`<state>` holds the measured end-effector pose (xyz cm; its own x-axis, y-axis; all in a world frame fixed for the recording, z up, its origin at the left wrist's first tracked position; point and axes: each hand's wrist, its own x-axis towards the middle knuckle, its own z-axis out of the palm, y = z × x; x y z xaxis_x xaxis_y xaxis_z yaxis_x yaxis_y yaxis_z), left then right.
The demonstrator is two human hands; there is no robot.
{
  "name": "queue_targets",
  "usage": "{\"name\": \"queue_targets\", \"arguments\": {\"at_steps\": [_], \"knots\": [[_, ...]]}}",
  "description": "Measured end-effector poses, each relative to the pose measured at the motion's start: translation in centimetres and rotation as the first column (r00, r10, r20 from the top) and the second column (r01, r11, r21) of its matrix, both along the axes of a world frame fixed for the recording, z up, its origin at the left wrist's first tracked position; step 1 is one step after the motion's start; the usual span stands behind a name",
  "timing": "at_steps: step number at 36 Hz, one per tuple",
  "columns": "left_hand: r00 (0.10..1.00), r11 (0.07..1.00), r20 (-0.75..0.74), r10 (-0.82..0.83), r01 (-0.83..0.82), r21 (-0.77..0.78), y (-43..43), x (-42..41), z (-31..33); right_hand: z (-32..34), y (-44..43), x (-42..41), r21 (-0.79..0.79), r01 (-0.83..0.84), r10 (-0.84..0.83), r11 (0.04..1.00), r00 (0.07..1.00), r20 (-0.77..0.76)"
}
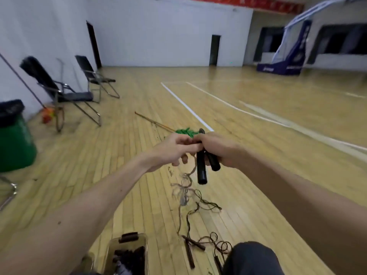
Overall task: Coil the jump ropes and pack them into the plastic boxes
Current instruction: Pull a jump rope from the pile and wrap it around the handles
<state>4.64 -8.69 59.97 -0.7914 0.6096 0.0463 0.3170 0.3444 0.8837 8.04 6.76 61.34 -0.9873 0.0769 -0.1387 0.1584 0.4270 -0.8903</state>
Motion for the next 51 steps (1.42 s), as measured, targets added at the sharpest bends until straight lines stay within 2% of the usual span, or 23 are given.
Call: {"name": "queue_targets", "arguments": {"at_steps": [2, 4, 7, 9, 12, 17, 20, 23, 27, 34, 42, 51], "knots": [[0.998, 0.999, -0.061, -0.03, 0.032, 0.021, -0.9, 1.6, 4.1, 3.8, 0.0, 1.7, -0.062, -0.005, 0.0, 0.998, 0.996, -0.088], [0.987, 0.999, -0.156, -0.033, 0.033, -0.002, -1.4, 3.4, 8.0, 7.3, 0.0, 3.7, -0.209, -0.034, -0.002, 0.977, 0.986, -0.168], [0.934, 0.998, -0.353, 0.055, -0.06, -0.003, -2.0, 6.2, 13.6, 12.0, -1.0, 6.7, -0.397, -0.196, 0.085, 0.897, 0.956, -0.279], [0.849, 0.99, -0.508, 0.143, -0.133, 0.055, -2.3, 7.6, 17.0, 15.1, -2.0, 8.4, -0.419, -0.271, 0.117, 0.867, 0.926, -0.358], [0.75, 0.973, -0.619, 0.231, -0.186, 0.137, -2.7, 9.6, 21.2, 19.0, -3.0, 10.7, -0.42, -0.355, 0.125, 0.835, 0.866, -0.483], [0.733, 0.972, -0.663, 0.151, 0.013, 0.236, -3.8, 14.1, 27.3, 24.7, -4.0, 15.5, -0.364, -0.505, 0.226, 0.783, 0.775, -0.59], [0.756, 0.965, -0.641, 0.135, 0.047, 0.259, -3.6, 15.5, 29.2, 25.8, -4.6, 17.7, -0.349, -0.565, 0.293, 0.748, 0.752, -0.59], [0.774, 0.935, -0.615, 0.154, 0.088, 0.345, -3.4, 17.5, 29.4, 26.5, -4.7, 19.5, -0.327, -0.61, 0.343, 0.722, 0.726, -0.596], [0.731, 0.922, -0.658, 0.181, 0.107, 0.372, -2.9, 20.8, 28.8, 26.1, -5.0, 21.7, -0.271, -0.617, 0.393, 0.739, 0.721, -0.57], [0.592, 0.965, -0.78, 0.205, 0.009, 0.26, -3.9, 22.0, 28.3, 23.6, -4.2, 23.6, -0.262, -0.623, 0.422, 0.737, 0.728, -0.541], [0.614, 0.973, -0.759, 0.215, -0.071, 0.219, -4.9, 24.2, 24.3, 17.6, -4.0, 26.0, -0.222, -0.663, 0.591, 0.716, 0.743, -0.315], [0.635, 0.959, -0.72, 0.28, -0.149, 0.242, -7.8, 22.9, 18.9, 12.7, -4.8, 25.5, -0.283, -0.636, 0.618, 0.718, 0.77, -0.162]]}}
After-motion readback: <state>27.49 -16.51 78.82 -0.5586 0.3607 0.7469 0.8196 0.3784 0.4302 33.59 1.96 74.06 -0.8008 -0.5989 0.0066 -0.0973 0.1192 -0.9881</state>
